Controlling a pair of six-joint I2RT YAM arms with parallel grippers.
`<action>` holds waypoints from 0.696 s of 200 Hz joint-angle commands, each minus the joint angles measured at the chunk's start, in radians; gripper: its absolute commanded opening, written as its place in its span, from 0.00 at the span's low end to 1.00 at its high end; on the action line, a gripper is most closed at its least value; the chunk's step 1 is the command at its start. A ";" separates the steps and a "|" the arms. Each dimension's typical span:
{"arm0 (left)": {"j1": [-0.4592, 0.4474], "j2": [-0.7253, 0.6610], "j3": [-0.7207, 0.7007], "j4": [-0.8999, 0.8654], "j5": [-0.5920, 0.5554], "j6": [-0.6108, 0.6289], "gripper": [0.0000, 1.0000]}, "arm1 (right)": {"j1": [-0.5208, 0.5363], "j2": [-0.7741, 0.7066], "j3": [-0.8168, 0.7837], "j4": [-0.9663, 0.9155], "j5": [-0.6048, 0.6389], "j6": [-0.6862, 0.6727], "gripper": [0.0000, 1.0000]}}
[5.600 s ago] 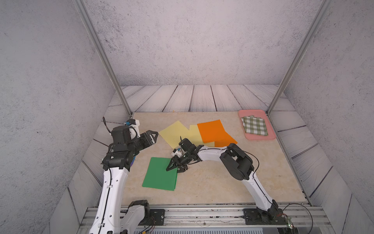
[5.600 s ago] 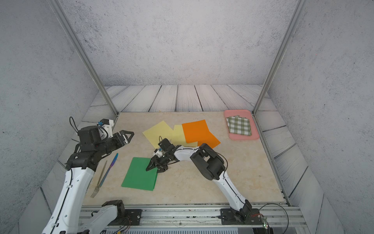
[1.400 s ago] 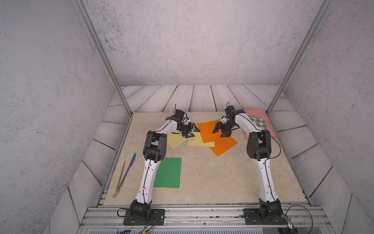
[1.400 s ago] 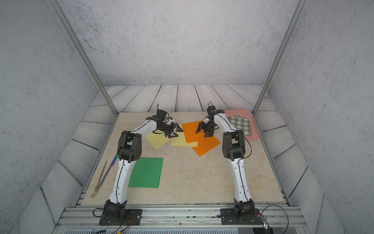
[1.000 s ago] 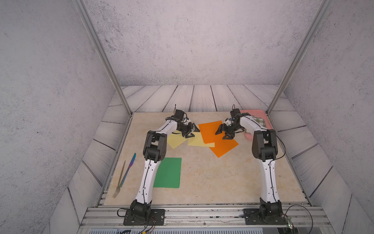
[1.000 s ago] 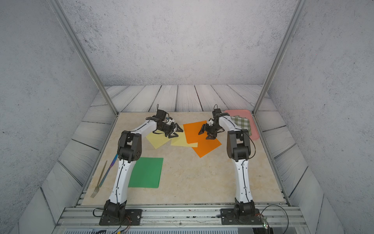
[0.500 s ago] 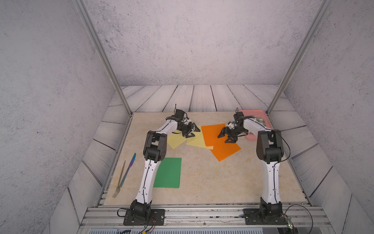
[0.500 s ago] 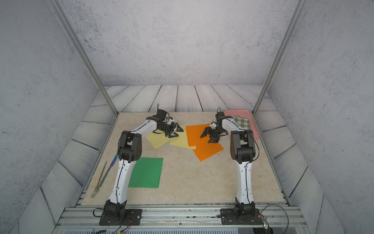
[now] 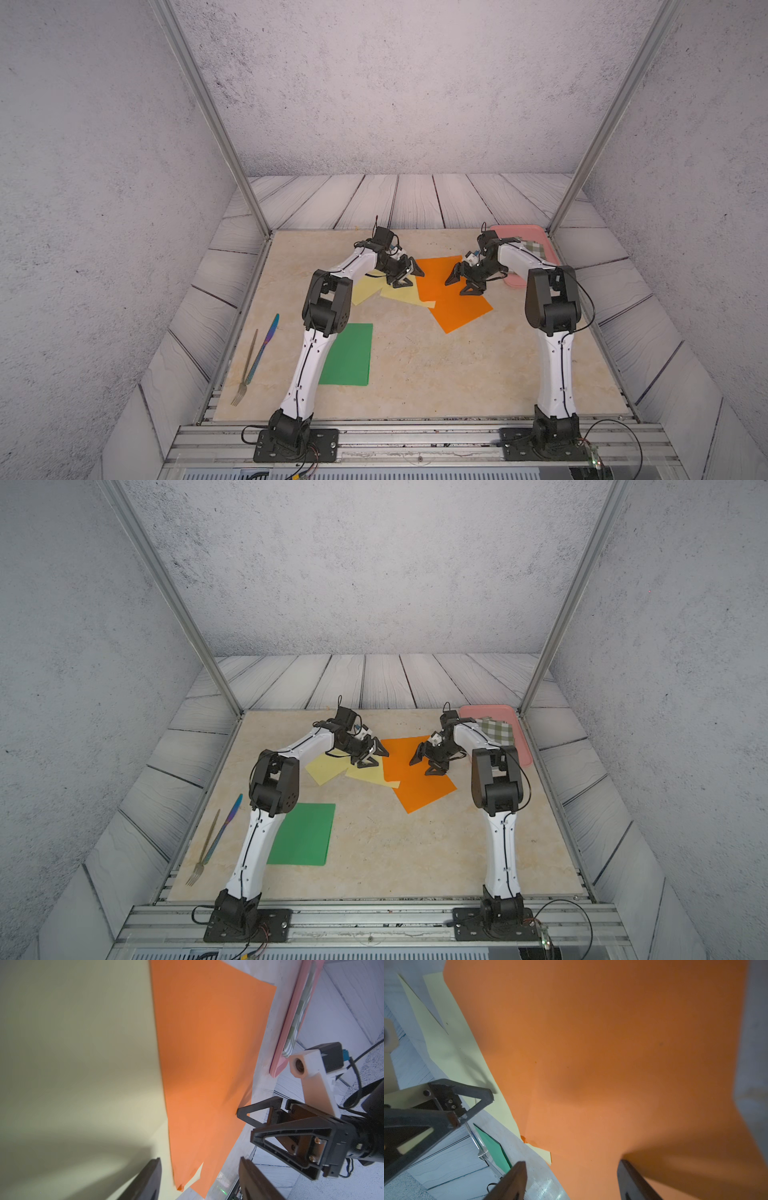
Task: Sort the scattered colored papers by color
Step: Pick up the colored paper from the center of the board.
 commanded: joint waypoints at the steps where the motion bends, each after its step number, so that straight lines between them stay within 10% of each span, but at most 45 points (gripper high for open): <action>1: -0.003 -0.066 -0.040 -0.040 -0.033 -0.009 0.65 | 0.019 0.053 -0.040 -0.076 0.048 -0.003 0.73; 139: -0.089 -0.039 -0.089 0.035 -0.006 -0.126 0.64 | 0.043 0.063 -0.048 -0.056 0.016 0.007 0.73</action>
